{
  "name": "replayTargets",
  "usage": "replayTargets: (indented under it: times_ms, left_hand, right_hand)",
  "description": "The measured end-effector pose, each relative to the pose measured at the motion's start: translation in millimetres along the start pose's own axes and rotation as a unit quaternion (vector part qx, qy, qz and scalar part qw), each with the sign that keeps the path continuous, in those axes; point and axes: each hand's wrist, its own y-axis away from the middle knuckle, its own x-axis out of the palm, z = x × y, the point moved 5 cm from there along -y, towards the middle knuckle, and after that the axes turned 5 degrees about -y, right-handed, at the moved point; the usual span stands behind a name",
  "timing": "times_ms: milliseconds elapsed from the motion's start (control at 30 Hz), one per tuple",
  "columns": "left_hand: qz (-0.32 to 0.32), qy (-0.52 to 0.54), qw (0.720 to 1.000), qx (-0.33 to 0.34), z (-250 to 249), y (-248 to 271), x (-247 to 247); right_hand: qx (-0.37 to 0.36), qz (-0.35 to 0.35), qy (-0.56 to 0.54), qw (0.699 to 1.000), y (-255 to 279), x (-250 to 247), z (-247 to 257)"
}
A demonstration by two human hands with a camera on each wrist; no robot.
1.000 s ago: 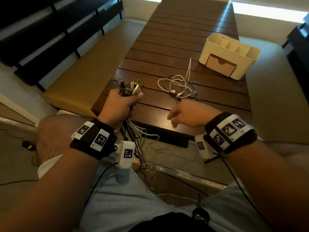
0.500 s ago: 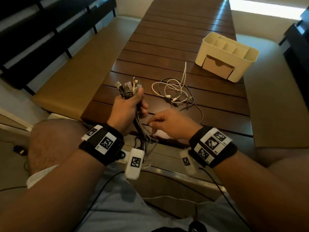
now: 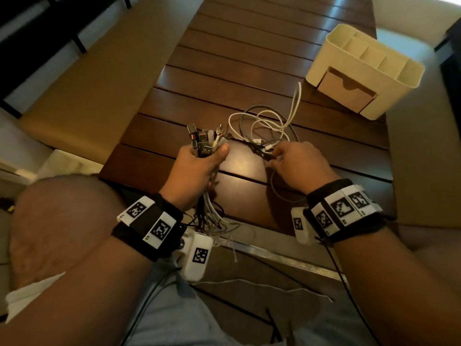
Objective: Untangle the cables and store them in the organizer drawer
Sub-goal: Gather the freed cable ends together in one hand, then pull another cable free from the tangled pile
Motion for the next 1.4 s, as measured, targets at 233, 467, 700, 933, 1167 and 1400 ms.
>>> replayTargets:
  times_ms: [233, 467, 700, 933, 1167, 1400]
  left_hand:
    - [-0.004, 0.006, 1.000, -0.006, -1, 0, 0]
    - [0.002, -0.013, 1.000, 0.008, -5, 4, -1]
    - [0.003, -0.017, 1.000, 0.008, -8, 8, -3]
    - [-0.003, -0.001, 1.000, -0.009, -8, 7, -1]
    - [-0.005, -0.010, 1.000, -0.008, -9, 9, -1]
    - [-0.012, -0.020, 1.000, 0.008, -11, 10, -2]
  right_hand:
    - [-0.019, 0.031, -0.016, 0.999, -7, -14, 11]
    - [-0.027, 0.039, 0.030, 0.998, -25, -15, 24]
    - [-0.020, -0.022, 0.010, 1.000, -30, -17, 12]
    - [-0.067, -0.052, -0.085, 0.993, -12, -18, 9]
    - [-0.080, 0.027, 0.047, 0.995, -9, 13, 19]
    - [-0.122, -0.041, -0.165, 0.978, 12, -42, 33]
